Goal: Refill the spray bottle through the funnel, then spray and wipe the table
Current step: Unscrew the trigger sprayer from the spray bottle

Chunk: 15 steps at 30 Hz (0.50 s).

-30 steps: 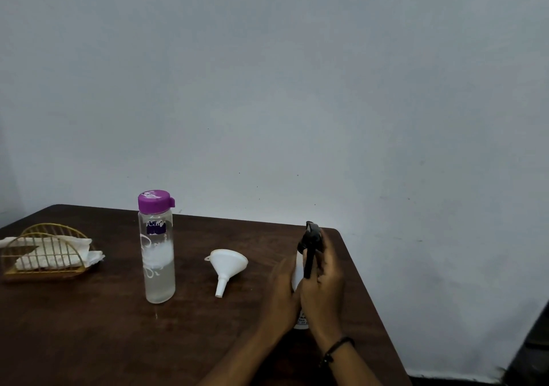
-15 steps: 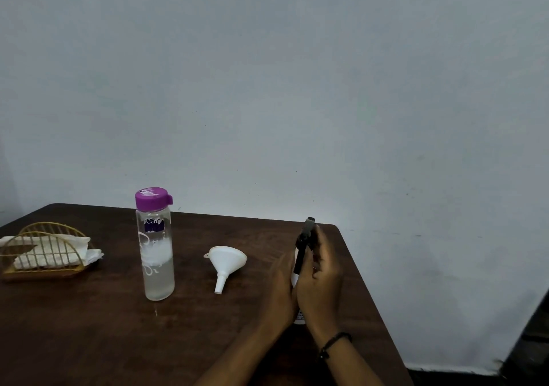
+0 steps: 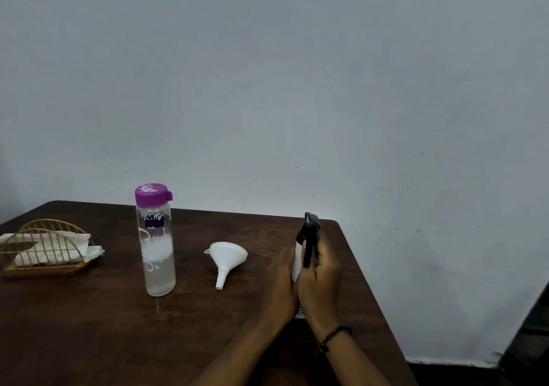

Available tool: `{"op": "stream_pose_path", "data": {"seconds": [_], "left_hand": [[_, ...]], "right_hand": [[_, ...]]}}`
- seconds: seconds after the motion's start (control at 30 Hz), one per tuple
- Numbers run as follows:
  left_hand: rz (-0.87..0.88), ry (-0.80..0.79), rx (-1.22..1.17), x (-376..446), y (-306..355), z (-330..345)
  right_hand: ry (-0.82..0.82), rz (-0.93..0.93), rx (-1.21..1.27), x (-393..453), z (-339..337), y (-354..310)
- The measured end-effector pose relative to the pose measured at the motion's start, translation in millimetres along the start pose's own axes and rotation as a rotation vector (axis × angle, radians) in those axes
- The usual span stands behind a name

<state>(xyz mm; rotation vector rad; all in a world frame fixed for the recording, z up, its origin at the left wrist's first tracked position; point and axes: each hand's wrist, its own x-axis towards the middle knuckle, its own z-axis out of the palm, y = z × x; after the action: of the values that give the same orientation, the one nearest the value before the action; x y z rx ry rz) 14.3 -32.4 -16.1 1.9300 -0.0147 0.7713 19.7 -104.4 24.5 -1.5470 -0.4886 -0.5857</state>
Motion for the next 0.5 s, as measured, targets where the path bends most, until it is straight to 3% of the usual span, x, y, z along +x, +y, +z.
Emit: {"op": "stream_pose_path", "data": {"seconds": [0.17,0.3,0.5], "left_hand": [[0.080,0.019,-0.050,-1,17,-9],[0.125,0.016,-0.082,-2,24,-11],[0.081,0.014,-0.089,-1,18,-11]], "right_hand": [[-0.052,0.093,0.027,3,0,0],[0.030,0.064,-0.021,6,1,-1],[-0.012,0.041,0.010,2,0,0]]}}
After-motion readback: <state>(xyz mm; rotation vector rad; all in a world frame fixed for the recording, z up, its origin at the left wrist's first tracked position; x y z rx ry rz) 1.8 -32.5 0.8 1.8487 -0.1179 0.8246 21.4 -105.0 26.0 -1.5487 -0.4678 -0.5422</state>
